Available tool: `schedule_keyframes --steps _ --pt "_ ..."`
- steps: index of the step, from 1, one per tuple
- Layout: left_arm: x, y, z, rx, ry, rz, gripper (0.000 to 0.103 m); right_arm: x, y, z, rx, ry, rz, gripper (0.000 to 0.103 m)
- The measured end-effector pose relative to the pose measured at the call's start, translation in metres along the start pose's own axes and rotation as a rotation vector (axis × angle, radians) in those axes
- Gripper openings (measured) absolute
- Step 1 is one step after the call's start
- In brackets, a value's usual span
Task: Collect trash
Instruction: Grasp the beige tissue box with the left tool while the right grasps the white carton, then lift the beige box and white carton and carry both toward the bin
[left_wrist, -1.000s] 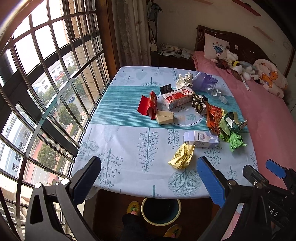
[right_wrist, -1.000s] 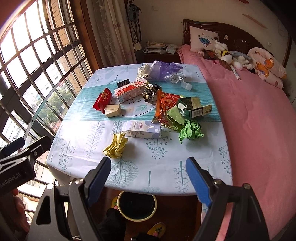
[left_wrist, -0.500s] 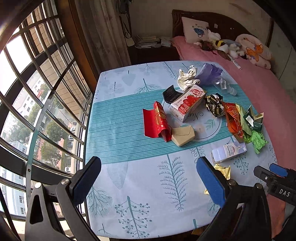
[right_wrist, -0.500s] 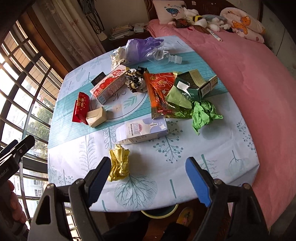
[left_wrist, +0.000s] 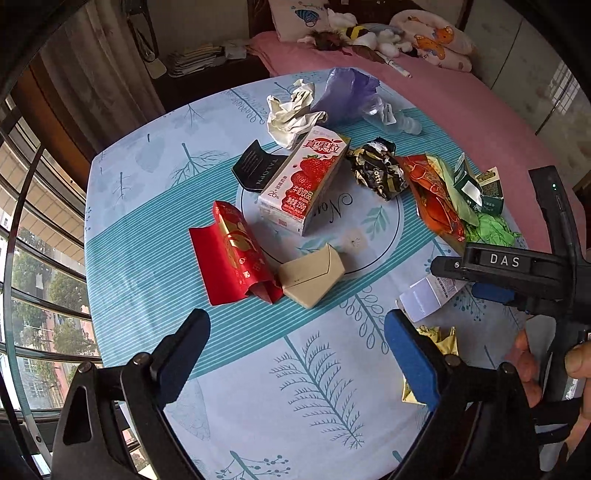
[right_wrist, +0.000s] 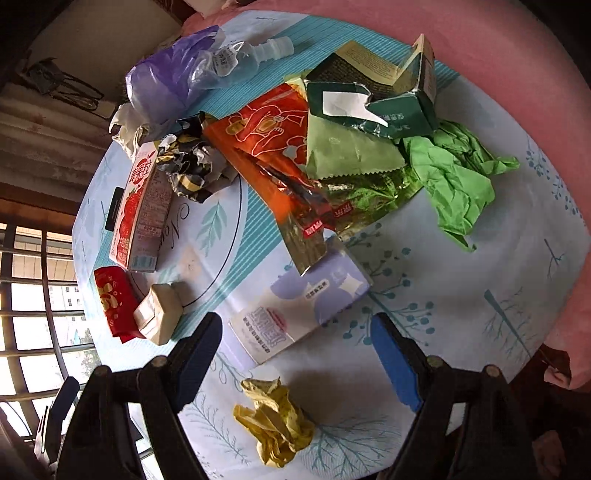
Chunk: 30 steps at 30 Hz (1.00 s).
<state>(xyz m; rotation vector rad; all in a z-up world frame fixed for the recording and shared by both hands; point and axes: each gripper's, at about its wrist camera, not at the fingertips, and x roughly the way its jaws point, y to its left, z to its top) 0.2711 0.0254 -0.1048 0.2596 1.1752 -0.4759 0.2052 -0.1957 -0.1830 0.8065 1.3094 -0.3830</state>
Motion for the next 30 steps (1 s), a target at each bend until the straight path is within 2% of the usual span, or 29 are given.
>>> schedule_keyframes --steps 2,6,8,12,16,21,23,24,26,27,30 --pt "0.008 -0.005 0.008 0.024 0.013 -0.017 0.093 0.007 0.0 0.003 0.02 0.011 -0.013 0.081" --pt "0.025 -0.018 0.023 0.093 0.036 -0.042 0.089 0.014 0.0 0.001 0.014 0.043 -0.015 0.055" --pt "0.036 -0.025 0.03 0.133 0.047 -0.051 0.089 0.012 -0.003 -0.001 0.008 0.038 -0.011 0.047" --pt "0.066 -0.033 0.038 0.195 0.113 -0.029 0.089 0.008 -0.018 -0.005 0.023 0.04 0.035 0.039" --pt "0.092 -0.03 0.04 0.244 0.177 0.01 0.089 0.001 -0.03 -0.011 0.023 0.041 0.066 0.035" --pt "0.106 -0.024 0.036 0.274 0.223 0.017 0.087 -0.005 -0.044 -0.018 0.001 0.029 0.072 0.034" --pt "0.11 -0.022 0.032 0.281 0.238 0.019 0.081 -0.007 -0.047 -0.018 -0.002 0.027 0.084 0.034" --pt "0.113 -0.021 0.031 0.279 0.25 0.018 0.073 -0.008 -0.047 -0.018 -0.002 0.023 0.087 0.034" --pt "0.113 -0.019 0.03 0.256 0.256 -0.006 0.067 -0.009 -0.047 -0.017 0.004 0.013 0.101 0.034" --pt "0.112 -0.018 0.031 0.245 0.259 -0.024 0.059 -0.011 -0.05 -0.017 0.011 0.006 0.11 0.034" --pt "0.107 -0.018 0.029 0.239 0.243 -0.003 0.057 -0.017 -0.054 -0.016 0.028 -0.011 0.13 0.034"
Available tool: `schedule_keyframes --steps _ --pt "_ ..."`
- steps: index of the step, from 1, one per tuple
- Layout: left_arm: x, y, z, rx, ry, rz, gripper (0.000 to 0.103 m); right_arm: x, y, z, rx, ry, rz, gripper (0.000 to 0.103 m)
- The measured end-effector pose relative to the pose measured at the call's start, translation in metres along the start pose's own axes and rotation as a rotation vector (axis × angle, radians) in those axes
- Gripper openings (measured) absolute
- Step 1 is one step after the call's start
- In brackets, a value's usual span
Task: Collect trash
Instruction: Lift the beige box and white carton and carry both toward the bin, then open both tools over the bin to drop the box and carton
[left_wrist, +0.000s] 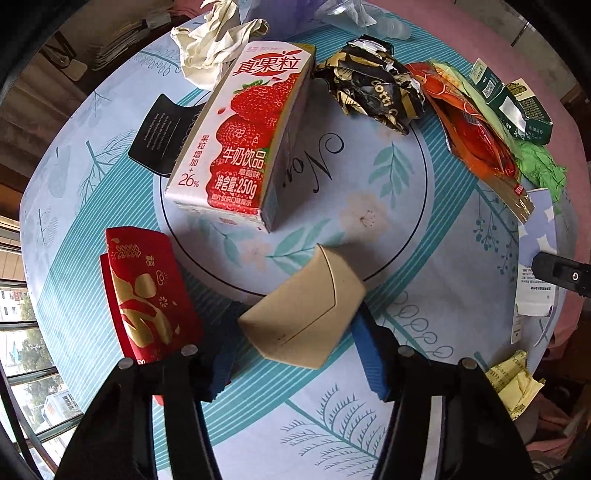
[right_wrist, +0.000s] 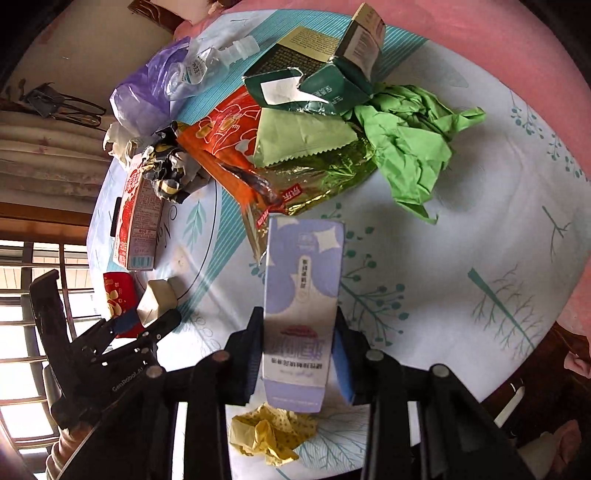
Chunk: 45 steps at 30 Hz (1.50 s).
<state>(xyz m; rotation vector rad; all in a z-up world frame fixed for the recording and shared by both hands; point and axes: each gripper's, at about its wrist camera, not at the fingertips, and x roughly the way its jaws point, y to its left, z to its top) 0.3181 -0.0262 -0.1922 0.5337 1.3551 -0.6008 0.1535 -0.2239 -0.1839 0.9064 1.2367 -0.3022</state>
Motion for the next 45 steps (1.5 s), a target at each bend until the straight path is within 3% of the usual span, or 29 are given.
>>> schedule_keyframes --steps 5,14,19,24,29,32,39,45 --pt "-0.014 -0.004 -0.021 -0.025 -0.029 0.038 0.057 -0.015 -0.008 -0.001 0.012 -0.016 0.031 0.034" --pt "-0.097 -0.028 -0.06 -0.174 -0.155 0.044 0.057 -0.049 -0.02 -0.006 -0.038 -0.031 0.088 0.034" --pt "-0.142 -0.053 -0.092 -0.324 -0.239 0.034 0.057 -0.07 -0.027 -0.015 -0.167 -0.001 0.116 0.034" --pt "-0.159 -0.093 -0.146 -0.518 -0.285 0.045 0.057 -0.084 -0.037 -0.035 -0.393 0.07 0.108 0.034" --pt "-0.139 -0.145 -0.195 -0.652 -0.28 0.067 0.057 -0.09 -0.059 -0.071 -0.627 0.126 0.094 0.034" --pt "-0.122 -0.17 -0.219 -0.703 -0.244 0.069 0.057 -0.083 -0.079 -0.094 -0.697 0.176 0.091 0.034" --pt "-0.063 -0.219 -0.255 -0.702 -0.149 0.083 0.057 -0.032 -0.121 -0.138 -0.751 0.284 0.027 0.034" --pt "0.008 -0.23 -0.27 -0.691 -0.105 0.055 0.057 0.031 -0.148 -0.154 -0.719 0.315 -0.034 0.034"
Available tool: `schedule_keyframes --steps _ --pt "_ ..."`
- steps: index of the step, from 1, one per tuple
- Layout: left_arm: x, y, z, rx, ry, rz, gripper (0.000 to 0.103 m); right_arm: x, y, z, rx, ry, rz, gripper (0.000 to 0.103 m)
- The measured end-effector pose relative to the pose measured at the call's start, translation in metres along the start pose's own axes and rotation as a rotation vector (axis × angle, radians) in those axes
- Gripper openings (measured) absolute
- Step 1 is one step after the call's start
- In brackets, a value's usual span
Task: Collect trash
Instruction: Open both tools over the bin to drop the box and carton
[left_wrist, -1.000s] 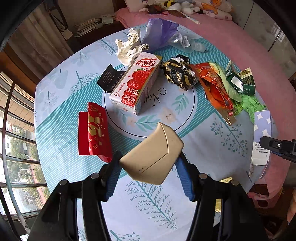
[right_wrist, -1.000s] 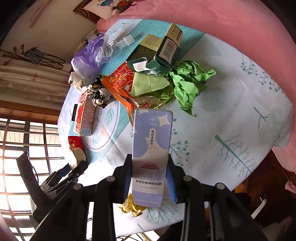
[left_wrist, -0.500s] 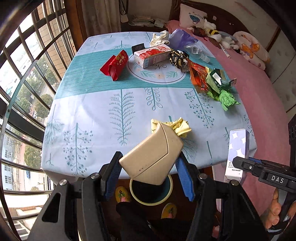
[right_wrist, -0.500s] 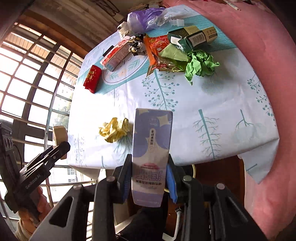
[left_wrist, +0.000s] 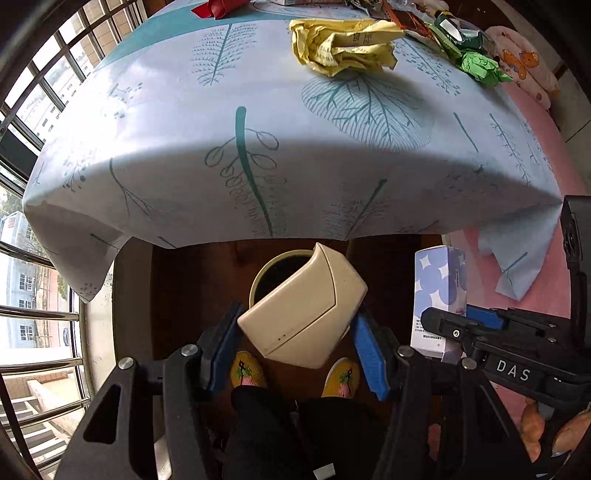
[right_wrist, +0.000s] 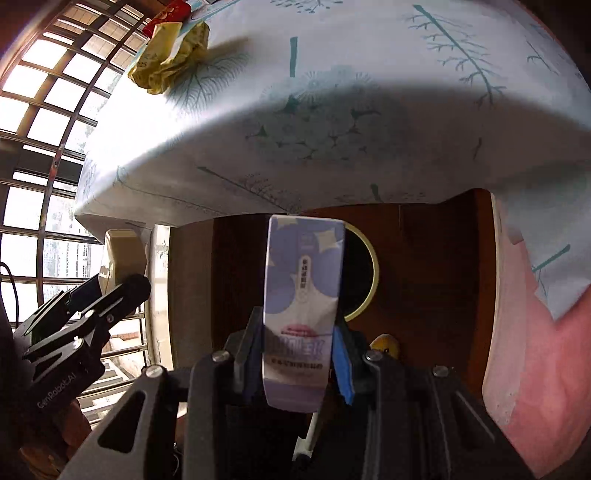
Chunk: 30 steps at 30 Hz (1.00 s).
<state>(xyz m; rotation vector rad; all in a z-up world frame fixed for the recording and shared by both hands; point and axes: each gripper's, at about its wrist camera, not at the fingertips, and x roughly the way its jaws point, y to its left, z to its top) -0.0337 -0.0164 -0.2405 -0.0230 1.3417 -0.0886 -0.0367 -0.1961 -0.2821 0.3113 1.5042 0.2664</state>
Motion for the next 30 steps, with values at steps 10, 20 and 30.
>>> schedule_keyframes --steps 10,20,30 --pt "0.14 0.008 -0.013 0.024 0.035 -0.017 0.058 0.134 -0.035 0.0 0.09 0.037 -0.033 0.035" --pt "0.187 0.03 -0.025 -0.014 0.016 -0.002 0.099 0.179 -0.048 0.007 0.16 -0.021 -0.062 0.059" --pt "0.122 0.034 -0.03 0.049 -0.096 0.01 0.102 0.121 -0.016 -0.005 0.048 -0.146 -0.127 0.064"
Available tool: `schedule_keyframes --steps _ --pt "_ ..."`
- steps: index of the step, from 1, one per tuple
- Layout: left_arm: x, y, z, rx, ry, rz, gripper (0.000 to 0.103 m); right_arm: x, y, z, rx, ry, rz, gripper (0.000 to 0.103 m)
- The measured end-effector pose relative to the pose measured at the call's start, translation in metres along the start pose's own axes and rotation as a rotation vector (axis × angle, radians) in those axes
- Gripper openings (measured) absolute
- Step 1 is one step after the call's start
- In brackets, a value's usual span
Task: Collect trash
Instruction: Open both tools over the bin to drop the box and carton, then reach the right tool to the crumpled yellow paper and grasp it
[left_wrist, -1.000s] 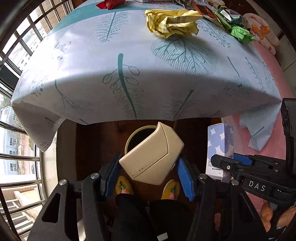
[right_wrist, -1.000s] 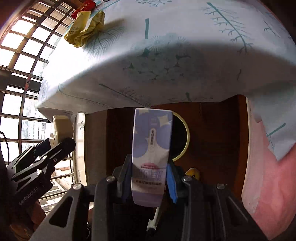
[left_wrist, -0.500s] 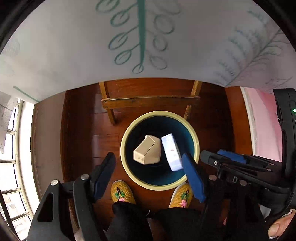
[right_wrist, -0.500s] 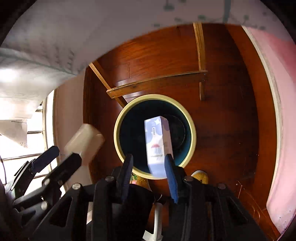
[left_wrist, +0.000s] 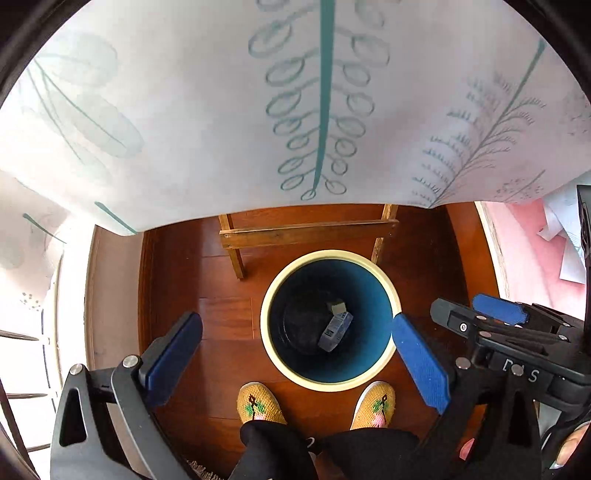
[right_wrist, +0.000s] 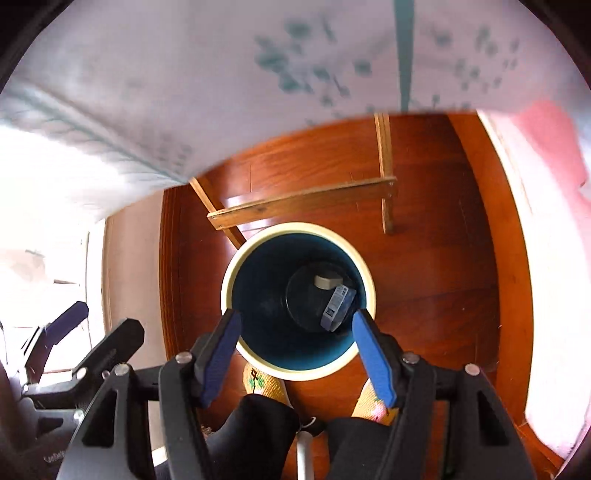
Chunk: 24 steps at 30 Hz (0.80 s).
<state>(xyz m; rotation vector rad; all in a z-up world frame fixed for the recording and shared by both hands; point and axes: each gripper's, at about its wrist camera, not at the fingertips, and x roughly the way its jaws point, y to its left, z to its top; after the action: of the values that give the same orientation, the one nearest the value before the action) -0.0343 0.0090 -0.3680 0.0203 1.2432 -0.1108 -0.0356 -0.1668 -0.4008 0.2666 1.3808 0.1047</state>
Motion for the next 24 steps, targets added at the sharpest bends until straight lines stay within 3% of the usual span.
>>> schedule_keyframes --steps 7,13,24 --pt "-0.08 0.005 0.024 0.018 -0.058 0.014 0.102 -0.089 0.03 -0.001 -0.112 -0.096 0.013 0.064" --pt "-0.16 0.014 0.054 -0.032 -0.141 0.041 0.101 -0.171 0.06 0.006 -0.218 -0.141 0.042 0.064" --pt "-0.274 0.014 0.102 -0.094 -0.297 0.04 0.101 -0.276 0.081 0.039 -0.266 -0.227 0.102 0.064"
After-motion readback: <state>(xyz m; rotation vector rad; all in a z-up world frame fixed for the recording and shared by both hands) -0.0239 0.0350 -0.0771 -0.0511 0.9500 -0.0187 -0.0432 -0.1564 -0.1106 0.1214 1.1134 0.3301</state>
